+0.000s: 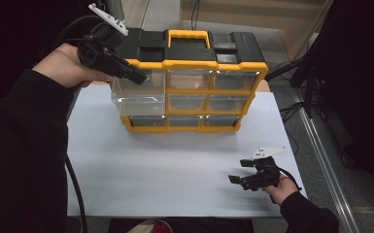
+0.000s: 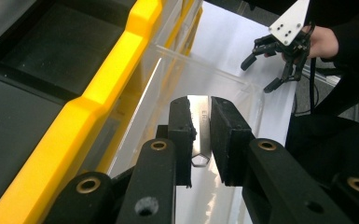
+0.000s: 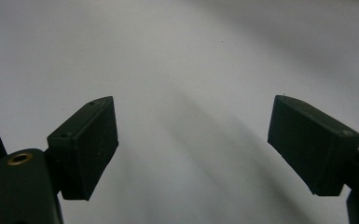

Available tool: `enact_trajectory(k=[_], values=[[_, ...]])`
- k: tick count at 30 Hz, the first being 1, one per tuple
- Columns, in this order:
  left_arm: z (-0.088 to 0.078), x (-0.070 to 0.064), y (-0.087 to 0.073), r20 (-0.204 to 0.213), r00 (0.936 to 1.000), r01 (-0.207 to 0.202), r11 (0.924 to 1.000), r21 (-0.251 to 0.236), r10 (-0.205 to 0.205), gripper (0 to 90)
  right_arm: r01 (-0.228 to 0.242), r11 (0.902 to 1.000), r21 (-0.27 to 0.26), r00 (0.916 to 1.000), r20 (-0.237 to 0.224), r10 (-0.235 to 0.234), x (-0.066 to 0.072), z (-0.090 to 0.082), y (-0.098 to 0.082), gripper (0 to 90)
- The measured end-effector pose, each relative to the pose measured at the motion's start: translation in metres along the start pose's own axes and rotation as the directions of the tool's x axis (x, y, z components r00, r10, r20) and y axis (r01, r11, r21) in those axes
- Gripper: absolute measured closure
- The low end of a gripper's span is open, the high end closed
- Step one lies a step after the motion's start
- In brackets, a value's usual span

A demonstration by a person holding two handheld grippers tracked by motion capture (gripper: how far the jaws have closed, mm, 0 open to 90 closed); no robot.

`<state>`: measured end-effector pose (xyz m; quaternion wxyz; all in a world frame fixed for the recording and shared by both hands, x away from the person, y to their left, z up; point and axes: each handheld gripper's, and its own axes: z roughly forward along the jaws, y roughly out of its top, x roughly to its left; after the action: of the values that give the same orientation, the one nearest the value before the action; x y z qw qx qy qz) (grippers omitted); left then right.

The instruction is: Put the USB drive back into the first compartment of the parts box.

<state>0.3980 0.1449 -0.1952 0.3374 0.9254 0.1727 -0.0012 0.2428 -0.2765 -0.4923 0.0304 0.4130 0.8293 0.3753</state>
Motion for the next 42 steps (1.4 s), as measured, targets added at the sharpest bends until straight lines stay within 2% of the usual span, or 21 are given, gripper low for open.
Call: enact_trajectory(k=[5, 16, 20, 21, 23, 24, 28, 30, 36, 39, 42], values=[[0.004, 0.003, -0.003, -0.013, 0.9999, 0.005, 0.9999, 0.016, -0.005, 79.8, 0.0, 1.0, 0.0, 1.0, -0.001, 0.0, 0.0, 0.0, 0.0, 14.2], [0.008, 0.005, -0.005, -0.009, 0.9999, 0.013, 0.9998, 0.017, -0.013, 77.0, -0.001, 1.0, 0.001, 1.0, 0.0, 0.001, 0.0, 0.0, 0.0, 14.2], [0.006, 0.002, -0.003, 0.009, 0.9996, 0.027, 0.9996, 0.006, -0.027, 67.2, -0.002, 1.0, 0.001, 1.0, 0.0, 0.002, 0.0, 0.0, 0.0, 14.2], [0.006, 0.002, -0.003, 0.009, 0.9996, 0.027, 0.9996, 0.006, -0.027, 61.7, -0.002, 1.0, 0.001, 1.0, 0.0, 0.002, 0.0, 0.0, 0.0, 14.2], [0.004, -0.002, -0.001, 0.055, 0.9972, 0.05, 0.9987, 0.007, -0.051, 54.6, -0.001, 1.0, 0.002, 1.0, 0.0, 0.001, 0.0, 0.0, 0.0, 14.2], [0.004, -0.002, -0.001, 0.055, 0.9972, 0.05, 0.9987, 0.007, -0.051, 49.7, -0.001, 1.0, 0.002, 1.0, 0.0, 0.001, 0.0, 0.0, 0.0, 14.2], [0.002, -0.012, -0.001, 0.051, 0.9983, 0.026, 0.9996, 0.007, -0.026, 40.2, -0.001, 1.0, 0.0, 1.0, 0.0, 0.001, 0.0, 0.0, 0.0, 14.2], [0.001, -0.018, -0.001, 0.064, 0.9977, 0.02, 0.9998, 0.005, -0.02, 36.8, 0.001, 1.0, 0.002, 1.0, 0.0, -0.001, 0.0, 0.0, 0.0, 14.2], [0.0, -0.035, 0.0, 0.068, 0.9977, -0.001, 1.0, 0.002, 0.001, 33.9, -0.001, 1.0, 0.002, 1.0, 0.0, 0.001, 0.0, 0.0, 0.0, 14.2], [-0.001, -0.044, 0.0, 0.071, 0.9975, -0.003, 0.9999, -0.015, 0.004, 33.9, -0.003, 1.0, 0.002, 1.0, 0.003, 0.003, 0.0, 0.0, 0.0, 14.2], [-0.001, -0.053, 0.0, 0.068, 0.9973, -0.026, 0.9995, -0.017, 0.027, 33.9, 0.0, 1.0, 0.001, 1.0, 0.002, 0.0, 0.0, 0.0, 0.0, 14.2]])
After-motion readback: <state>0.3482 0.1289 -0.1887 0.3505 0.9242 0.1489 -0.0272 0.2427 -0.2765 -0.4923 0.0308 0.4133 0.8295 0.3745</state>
